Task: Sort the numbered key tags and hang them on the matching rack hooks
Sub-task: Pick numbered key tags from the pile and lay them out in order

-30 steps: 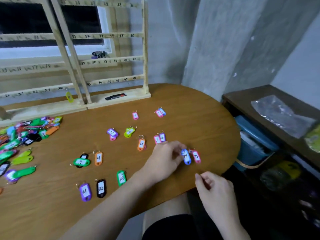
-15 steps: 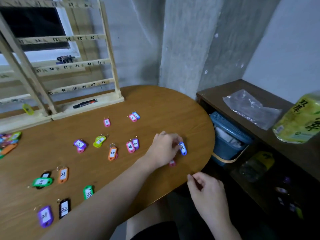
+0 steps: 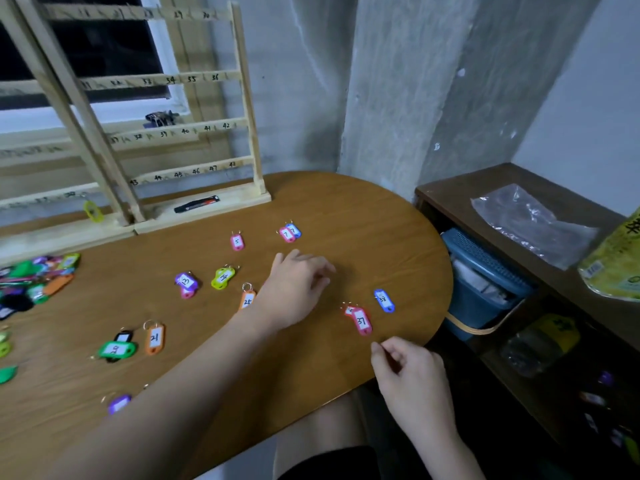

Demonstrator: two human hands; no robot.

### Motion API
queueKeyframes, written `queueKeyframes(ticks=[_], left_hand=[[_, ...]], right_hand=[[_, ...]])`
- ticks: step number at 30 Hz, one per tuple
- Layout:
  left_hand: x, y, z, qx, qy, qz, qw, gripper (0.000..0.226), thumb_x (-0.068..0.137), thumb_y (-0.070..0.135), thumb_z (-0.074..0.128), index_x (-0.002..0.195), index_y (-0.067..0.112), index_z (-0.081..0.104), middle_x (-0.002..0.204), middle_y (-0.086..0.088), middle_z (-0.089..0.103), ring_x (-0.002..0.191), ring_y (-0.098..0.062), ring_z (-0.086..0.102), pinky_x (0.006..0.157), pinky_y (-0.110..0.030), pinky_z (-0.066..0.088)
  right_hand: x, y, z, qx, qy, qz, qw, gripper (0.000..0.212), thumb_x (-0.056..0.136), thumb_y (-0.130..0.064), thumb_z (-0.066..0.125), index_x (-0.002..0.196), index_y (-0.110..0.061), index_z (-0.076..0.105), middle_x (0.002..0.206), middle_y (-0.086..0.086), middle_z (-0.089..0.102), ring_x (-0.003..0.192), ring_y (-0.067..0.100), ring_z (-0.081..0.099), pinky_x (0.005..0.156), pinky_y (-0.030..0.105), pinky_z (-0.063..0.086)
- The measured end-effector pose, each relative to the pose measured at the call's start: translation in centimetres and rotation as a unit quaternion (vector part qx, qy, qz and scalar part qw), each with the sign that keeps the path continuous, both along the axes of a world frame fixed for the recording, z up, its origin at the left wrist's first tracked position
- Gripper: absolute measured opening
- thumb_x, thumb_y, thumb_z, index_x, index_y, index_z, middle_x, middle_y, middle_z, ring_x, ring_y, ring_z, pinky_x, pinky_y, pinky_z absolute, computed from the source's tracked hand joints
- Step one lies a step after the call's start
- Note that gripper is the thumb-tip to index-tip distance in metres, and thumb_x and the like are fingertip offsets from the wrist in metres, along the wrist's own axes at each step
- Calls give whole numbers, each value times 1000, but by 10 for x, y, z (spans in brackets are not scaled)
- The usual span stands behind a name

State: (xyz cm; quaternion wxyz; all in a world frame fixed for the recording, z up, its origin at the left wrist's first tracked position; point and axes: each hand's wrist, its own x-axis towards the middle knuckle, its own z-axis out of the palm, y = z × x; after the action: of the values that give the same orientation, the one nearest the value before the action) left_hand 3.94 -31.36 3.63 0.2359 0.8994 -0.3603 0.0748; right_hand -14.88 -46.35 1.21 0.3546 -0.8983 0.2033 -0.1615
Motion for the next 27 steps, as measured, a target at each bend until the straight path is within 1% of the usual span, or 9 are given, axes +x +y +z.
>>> queueKeyframes(ticks=[4, 6, 9, 14, 16, 18, 20, 24, 27], left_hand=[[-1, 80, 14, 25, -20, 63, 998, 19, 100, 27, 57, 115, 31, 67, 106, 14, 67, 98, -17, 48, 83, -38, 31], [-4, 123, 17, 38, -26, 103, 994, 16, 99, 27, 57, 111, 32, 67, 102, 14, 66, 97, -18, 49, 79, -36, 27], [-17, 194, 16, 49, -32, 181, 982, 12, 98, 28, 60, 106, 34, 68, 95, 14, 66, 95, -21, 52, 78, -36, 27], [-56, 307, 3, 24, 34, 318, 947, 26, 92, 48, 57, 102, 29, 72, 84, 16, 59, 92, -20, 54, 86, -41, 38], [-73, 348, -6, 7, 61, 384, 921, 16, 90, 38, 66, 99, 27, 74, 89, 8, 69, 93, -24, 61, 91, -44, 46], [-87, 386, -18, -7, 66, 438, 896, 10, 90, 21, 73, 99, 22, 75, 96, -4, 72, 93, -31, 65, 86, -44, 51], [-100, 418, -30, -22, 41, 480, 876, 12, 89, 16, 73, 101, 16, 75, 97, -11, 68, 91, -35, 64, 81, -43, 53], [-115, 454, -49, -32, 10, 545, 838, 22, 87, 22, 76, 106, 13, 70, 100, -13, 60, 96, -38, 57, 83, -45, 50], [-116, 455, -51, -40, 1, 548, 835, 32, 85, 30, 79, 110, 14, 68, 103, -12, 58, 99, -35, 56, 86, -44, 49]], right_hand=[[23, 35, 6, 2, -11, 49, 999, 39, 93, -33, 67, 57, -27, 51, 53, -10, 55, 56, 7, 58, 47, 15, 41], [35, 56, 9, 1, -27, 77, 997, 39, 92, -31, 66, 57, -24, 50, 50, -9, 51, 55, 10, 56, 45, 17, 39], [54, 95, 13, -10, -44, 139, 989, 36, 93, -33, 66, 62, -20, 54, 50, -8, 51, 51, 14, 52, 46, 32, 41], [83, 170, 15, -1, -62, 233, 971, 34, 91, -36, 65, 64, -19, 54, 52, -8, 52, 52, 17, 52, 47, 34, 42], [90, 200, 16, -22, -53, 274, 960, 34, 92, -37, 63, 65, -20, 53, 53, -9, 51, 52, 14, 50, 47, 29, 39], [93, 230, 19, -43, -34, 314, 948, 33, 94, -38, 60, 66, -23, 53, 56, -10, 53, 53, 10, 50, 47, 21, 32], [95, 261, 23, -47, -22, 347, 936, 33, 95, -41, 57, 66, -25, 53, 60, -10, 57, 56, 11, 53, 49, 24, 37], [99, 321, 26, -63, 1, 402, 913, 28, 94, -38, 57, 74, -19, 60, 68, -5, 63, 66, 14, 57, 59, 34, 50], [106, 364, 25, -71, 12, 437, 896, 16, 96, -34, 57, 90, -23, 66, 86, -7, 66, 79, 16, 60, 67, 31, 50]])
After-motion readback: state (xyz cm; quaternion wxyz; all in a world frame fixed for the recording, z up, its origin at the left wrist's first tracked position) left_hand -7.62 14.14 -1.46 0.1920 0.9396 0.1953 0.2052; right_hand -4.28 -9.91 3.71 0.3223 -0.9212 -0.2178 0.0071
